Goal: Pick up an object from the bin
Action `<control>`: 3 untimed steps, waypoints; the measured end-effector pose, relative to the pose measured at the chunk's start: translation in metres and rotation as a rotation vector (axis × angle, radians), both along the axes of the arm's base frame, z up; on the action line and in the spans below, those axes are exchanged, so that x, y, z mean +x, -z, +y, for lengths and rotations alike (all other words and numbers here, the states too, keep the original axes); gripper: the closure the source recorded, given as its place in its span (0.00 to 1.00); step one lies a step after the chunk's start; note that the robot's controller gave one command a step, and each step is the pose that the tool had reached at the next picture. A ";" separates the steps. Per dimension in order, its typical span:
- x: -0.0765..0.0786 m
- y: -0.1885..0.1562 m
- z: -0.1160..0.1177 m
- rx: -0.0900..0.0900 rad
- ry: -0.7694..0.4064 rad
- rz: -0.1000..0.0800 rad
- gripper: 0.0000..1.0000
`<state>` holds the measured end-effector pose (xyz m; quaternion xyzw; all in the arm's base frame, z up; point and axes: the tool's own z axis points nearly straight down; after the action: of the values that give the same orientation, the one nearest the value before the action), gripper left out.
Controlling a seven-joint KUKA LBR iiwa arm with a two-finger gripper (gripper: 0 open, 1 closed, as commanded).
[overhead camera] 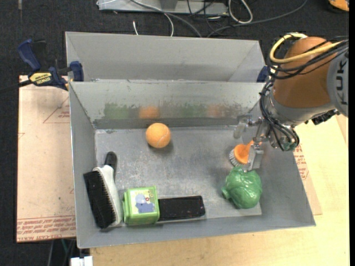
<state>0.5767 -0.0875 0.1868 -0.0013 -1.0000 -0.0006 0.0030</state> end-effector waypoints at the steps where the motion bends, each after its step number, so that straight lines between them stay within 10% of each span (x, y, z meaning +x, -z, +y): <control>1: 0.002 -0.005 0.000 -0.001 -0.003 -0.008 0.00; 3: 0.064 0.120 -0.051 -0.001 -0.146 -0.017 0.00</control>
Offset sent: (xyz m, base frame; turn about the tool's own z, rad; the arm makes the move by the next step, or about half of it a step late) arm 0.0484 -0.0485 -0.1168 -0.2222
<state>0.6412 -0.1381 0.0669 0.0718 -0.9974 -0.0001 -0.0057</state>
